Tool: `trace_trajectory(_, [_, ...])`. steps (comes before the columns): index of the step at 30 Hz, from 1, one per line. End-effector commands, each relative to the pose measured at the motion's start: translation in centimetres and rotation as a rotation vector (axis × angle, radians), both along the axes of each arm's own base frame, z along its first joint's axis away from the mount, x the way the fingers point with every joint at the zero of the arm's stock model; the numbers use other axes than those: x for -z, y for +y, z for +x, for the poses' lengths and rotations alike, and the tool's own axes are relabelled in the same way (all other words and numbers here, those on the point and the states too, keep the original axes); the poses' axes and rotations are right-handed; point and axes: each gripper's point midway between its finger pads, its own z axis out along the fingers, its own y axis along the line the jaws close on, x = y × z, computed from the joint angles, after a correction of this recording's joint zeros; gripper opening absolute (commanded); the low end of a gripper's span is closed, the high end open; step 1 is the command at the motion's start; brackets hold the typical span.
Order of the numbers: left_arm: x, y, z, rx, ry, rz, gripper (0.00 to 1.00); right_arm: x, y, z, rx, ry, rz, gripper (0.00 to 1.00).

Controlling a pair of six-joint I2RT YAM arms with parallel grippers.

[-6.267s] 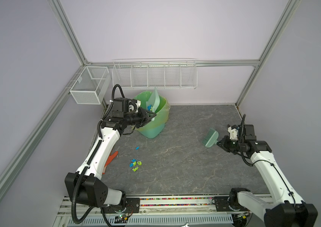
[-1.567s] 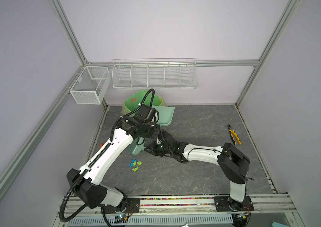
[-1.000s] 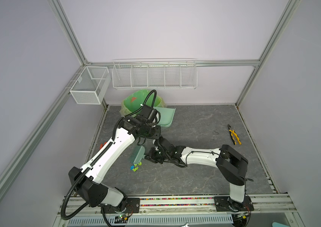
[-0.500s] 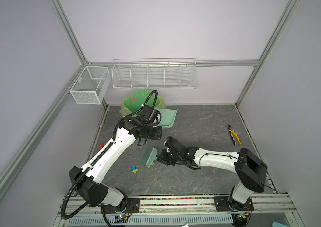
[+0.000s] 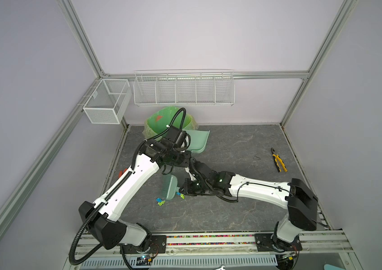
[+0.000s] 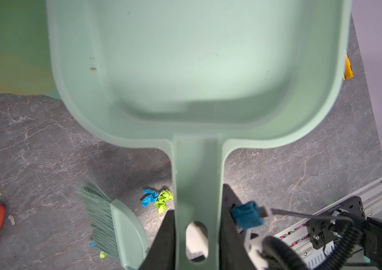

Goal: Sweep away the paper scraps from the table

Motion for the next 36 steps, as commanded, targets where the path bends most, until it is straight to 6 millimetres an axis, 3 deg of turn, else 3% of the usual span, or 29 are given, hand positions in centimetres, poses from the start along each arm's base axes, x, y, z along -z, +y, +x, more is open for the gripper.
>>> trace_trajectory(1, [-0.1, 1.1, -0.3, -0.02, -0.009, 0.037, 0.0, -1.2, 2.6, -1.5, -0.115, -0.015, 0.066, 0.07])
trace_trajectory(7, [0.0, 1.3, -0.2, -0.022, -0.011, 0.054, 0.0, 0.2, 4.1, -2.3, -0.175, 0.033, 0.044, 0.07])
trace_trajectory(11, [0.2, 1.3, -0.2, -0.024, -0.008, 0.055, 0.0, 2.1, 3.1, -2.0, -0.163, 0.069, -0.018, 0.07])
trace_trajectory(16, [-0.1, 1.2, -0.4, -0.02, -0.008, 0.043, 0.0, 3.4, -0.8, -0.3, -0.097, 0.039, -0.119, 0.07])
trace_trajectory(26, [-1.0, 0.1, -0.8, 0.005, -0.02, -0.009, 0.0, 3.8, -12.7, 2.9, 0.054, -0.051, -0.337, 0.07])
trace_trajectory(30, [-1.9, -0.9, -1.1, 0.024, -0.046, -0.019, 0.0, 2.3, -16.4, 4.1, 0.114, -0.082, -0.346, 0.07])
trace_trajectory(36, [-2.3, -3.2, -2.4, 0.064, -0.079, 0.008, 0.0, -2.8, -17.6, 5.2, 0.138, -0.2, -0.234, 0.07])
